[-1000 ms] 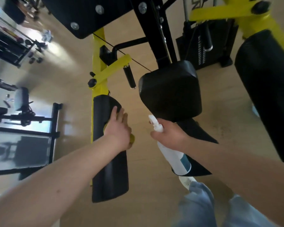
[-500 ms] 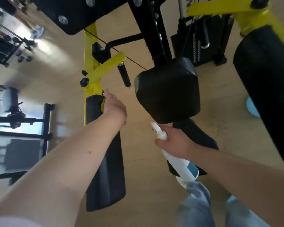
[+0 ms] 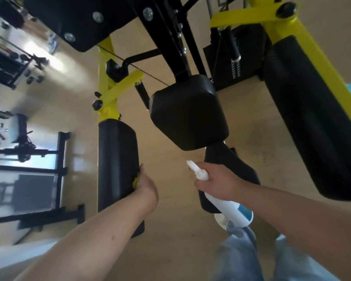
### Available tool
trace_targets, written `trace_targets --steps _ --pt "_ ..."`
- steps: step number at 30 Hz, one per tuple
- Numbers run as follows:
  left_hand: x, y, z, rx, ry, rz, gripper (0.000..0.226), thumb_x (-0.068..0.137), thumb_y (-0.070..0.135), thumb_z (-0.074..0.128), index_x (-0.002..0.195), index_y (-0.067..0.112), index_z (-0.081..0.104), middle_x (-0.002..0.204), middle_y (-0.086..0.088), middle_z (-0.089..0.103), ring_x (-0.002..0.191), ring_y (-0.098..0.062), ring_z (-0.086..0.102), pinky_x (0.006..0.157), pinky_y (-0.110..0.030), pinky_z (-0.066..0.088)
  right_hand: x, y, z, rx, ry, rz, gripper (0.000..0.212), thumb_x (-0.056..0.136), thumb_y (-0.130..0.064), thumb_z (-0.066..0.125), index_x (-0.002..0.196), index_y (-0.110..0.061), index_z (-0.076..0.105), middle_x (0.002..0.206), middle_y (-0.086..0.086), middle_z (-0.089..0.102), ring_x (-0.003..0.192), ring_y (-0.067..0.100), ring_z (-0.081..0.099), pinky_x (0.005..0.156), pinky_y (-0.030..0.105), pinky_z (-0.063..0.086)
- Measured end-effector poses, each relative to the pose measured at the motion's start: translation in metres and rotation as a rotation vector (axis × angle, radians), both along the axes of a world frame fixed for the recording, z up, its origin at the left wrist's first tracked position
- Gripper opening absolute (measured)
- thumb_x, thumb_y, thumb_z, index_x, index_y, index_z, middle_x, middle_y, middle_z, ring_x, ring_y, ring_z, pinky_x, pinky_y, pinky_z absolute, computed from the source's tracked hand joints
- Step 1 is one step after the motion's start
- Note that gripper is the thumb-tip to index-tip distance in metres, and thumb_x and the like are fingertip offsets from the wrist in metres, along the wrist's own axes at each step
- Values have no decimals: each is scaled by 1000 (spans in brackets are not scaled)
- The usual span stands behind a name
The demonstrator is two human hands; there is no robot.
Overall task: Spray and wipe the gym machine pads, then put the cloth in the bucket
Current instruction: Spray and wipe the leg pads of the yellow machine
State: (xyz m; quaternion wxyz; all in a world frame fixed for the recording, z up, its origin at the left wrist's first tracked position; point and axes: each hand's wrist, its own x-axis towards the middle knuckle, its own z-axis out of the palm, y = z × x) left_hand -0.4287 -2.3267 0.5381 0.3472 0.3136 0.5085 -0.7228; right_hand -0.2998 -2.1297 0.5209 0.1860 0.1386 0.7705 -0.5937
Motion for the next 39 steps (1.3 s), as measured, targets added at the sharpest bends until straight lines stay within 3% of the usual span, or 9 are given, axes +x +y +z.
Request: trace_targets --steps 4,8,11,13,18,24,30,34,39 --pt "40 -1 29 102 -92 -16 44 104 40 40 133 14 59 137 -13 58 138 -39 41 121 -70 -1 -3 -12 11 -28 41 57 13 94 -32 66 105 -28 63 89 -7 67 89 17 67 86 38 57" --pt "70 -26 50 257 -114 12 51 104 41 43 146 15 52 155 -17 45 154 -47 10 117 -73 -10 -6 -27 19 -68 49 114 27 92 -32 64 117 -21 64 99 -2 70 94 19 67 83 38 57" --pt "84 -38 72 422 -108 55 50 103 38 46 147 15 51 161 -22 34 155 -47 -2 117 -72 -12 -12 -39 22 -74 68 162 5 92 -29 66 96 -27 63 86 -5 65 83 17 64 76 35 53" --pt "81 -36 79 467 -55 97 51 104 37 43 149 16 49 166 -23 21 155 -46 -7 117 -71 -15 -16 -46 24 -80 81 185 10 91 -29 66 87 -35 58 80 -10 61 78 12 60 74 36 52" --pt "31 -8 67 444 87 50 59 103 45 39 157 20 36 169 -24 -9 151 -49 -23 107 -76 -24 -27 -53 22 -83 58 176 28 93 -30 66 121 -32 64 94 -10 66 90 13 65 81 35 56" --pt "-80 21 71 669 325 16 71 91 58 55 155 33 39 171 -16 -6 154 -46 -14 111 -76 -16 -37 -44 8 -52 17 95 24 95 -31 65 117 -38 60 96 -10 68 91 13 67 83 32 57" --pt "-107 48 70 735 442 90 80 96 77 15 154 31 44 172 -14 1 155 -45 -9 116 -73 -12 -45 -41 2 -42 2 33 27 97 -32 65 123 -29 61 98 -5 69 93 17 68 87 37 57" --pt "-88 35 70 802 348 93 86 95 74 -3 148 34 53 172 -5 11 157 -40 -5 116 -70 -16 -53 -45 4 -89 -18 3 29 96 -32 65 123 -23 64 102 1 71 96 20 68 88 40 56" --pt "-27 3 69 684 223 79 59 101 61 25 144 36 56 172 -9 9 156 -42 -7 112 -72 -21 -54 -59 17 -100 17 50 40 94 -35 65 133 -36 62 118 -5 71 107 16 66 97 40 56"
